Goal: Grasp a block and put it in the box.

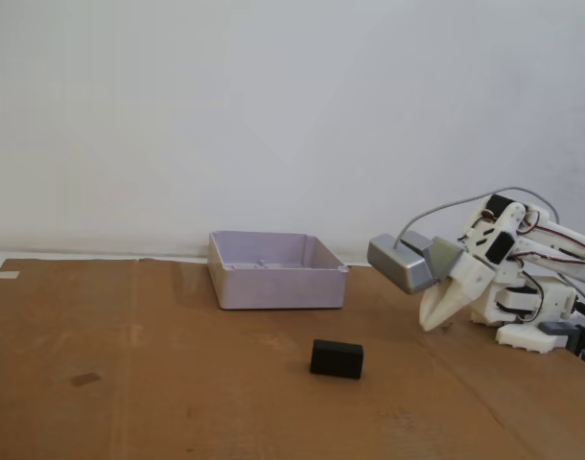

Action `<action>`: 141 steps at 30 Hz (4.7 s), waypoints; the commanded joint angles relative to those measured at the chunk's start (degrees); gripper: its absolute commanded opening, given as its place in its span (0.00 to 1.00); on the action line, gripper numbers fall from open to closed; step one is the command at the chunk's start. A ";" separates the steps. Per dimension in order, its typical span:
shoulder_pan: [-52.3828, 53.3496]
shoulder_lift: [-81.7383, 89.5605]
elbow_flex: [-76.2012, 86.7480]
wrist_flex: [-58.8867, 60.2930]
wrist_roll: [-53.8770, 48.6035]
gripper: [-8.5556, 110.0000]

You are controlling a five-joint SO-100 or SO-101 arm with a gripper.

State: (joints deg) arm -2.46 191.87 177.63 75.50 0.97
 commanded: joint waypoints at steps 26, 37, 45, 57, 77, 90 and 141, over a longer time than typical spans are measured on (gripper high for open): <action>0.62 -0.18 2.81 9.58 -0.18 0.07; 0.62 -0.18 2.81 9.58 -0.18 0.07; 0.62 -0.18 2.81 9.58 -0.18 0.07; 0.62 -0.18 2.81 9.58 -0.18 0.07; 0.79 -0.09 2.72 7.82 0.44 0.07; 0.09 -0.09 2.81 -12.30 0.35 0.07; 0.00 -52.29 -49.57 -19.60 0.53 0.07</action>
State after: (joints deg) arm -2.46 141.59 137.37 58.71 0.97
